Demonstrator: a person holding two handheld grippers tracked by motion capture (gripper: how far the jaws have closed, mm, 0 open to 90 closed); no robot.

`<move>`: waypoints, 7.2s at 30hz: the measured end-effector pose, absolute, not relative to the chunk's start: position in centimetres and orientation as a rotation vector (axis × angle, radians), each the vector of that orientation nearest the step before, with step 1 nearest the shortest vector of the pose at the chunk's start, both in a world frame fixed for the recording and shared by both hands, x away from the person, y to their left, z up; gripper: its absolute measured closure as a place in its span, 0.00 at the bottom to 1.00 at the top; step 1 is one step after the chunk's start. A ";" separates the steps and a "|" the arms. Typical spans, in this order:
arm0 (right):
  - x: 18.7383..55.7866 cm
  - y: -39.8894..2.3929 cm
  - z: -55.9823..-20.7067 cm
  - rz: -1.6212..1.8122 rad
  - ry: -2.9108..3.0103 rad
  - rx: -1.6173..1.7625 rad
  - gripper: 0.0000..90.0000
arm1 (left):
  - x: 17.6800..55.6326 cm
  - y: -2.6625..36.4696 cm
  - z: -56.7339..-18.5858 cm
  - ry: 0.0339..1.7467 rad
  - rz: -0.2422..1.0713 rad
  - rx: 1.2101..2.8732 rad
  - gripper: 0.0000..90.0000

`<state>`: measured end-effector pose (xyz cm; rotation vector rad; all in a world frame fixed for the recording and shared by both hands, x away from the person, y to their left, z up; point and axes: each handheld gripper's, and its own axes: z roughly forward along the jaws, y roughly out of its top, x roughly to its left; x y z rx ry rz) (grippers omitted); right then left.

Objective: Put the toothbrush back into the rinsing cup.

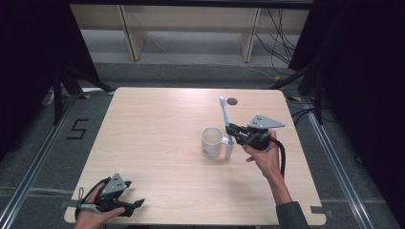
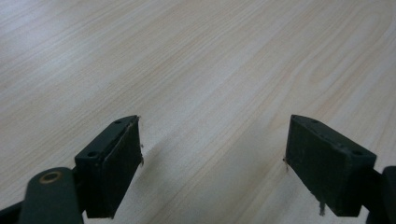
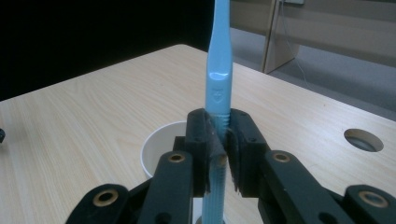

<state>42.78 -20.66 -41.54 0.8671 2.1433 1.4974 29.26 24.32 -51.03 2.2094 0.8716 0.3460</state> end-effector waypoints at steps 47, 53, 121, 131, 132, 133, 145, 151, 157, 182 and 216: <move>41.7 -21.4 -43.7 1.403 2.201 0.864 0.86 | 29.2 24.2 -51.0 0.874 0.345 2.194 0.20; 41.5 -21.4 -43.8 1.398 2.212 0.898 0.85 | 29.1 24.2 -51.0 0.872 0.345 2.193 0.20; 36.5 -23.2 -43.9 1.324 2.234 1.130 0.25 | 29.2 24.3 -50.9 0.867 0.346 2.198 0.20; 35.7 -23.0 -44.2 1.315 2.246 1.174 0.25 | 29.1 24.2 -50.9 0.869 0.352 2.194 0.20; 35.8 -23.1 -44.2 1.307 2.248 1.151 0.25 | 29.1 24.2 -50.9 0.877 0.355 2.188 0.20; 35.7 -23.1 -44.4 1.314 2.258 1.146 0.25 | 29.1 24.3 -50.9 0.874 0.349 2.188 0.20; 35.1 -22.9 -45.2 1.299 2.279 1.157 0.22 | 29.1 24.3 -50.9 0.872 0.345 2.184 0.20; 34.8 -22.7 -45.6 1.309 2.320 1.180 0.22 | 29.1 24.3 -50.9 0.874 0.345 2.184 0.20; 34.3 -22.6 -46.0 1.306 2.324 1.214 0.22 | 29.1 24.3 -51.0 0.873 0.347 2.187 0.20; 32.7 -22.2 -47.3 1.252 2.395 1.138 0.22 | 29.1 24.3 -50.9 0.878 0.349 2.185 0.20; 29.6 -22.7 -48.4 1.110 2.466 1.208 0.21 | 29.1 24.3 -50.9 0.881 0.356 2.195 0.20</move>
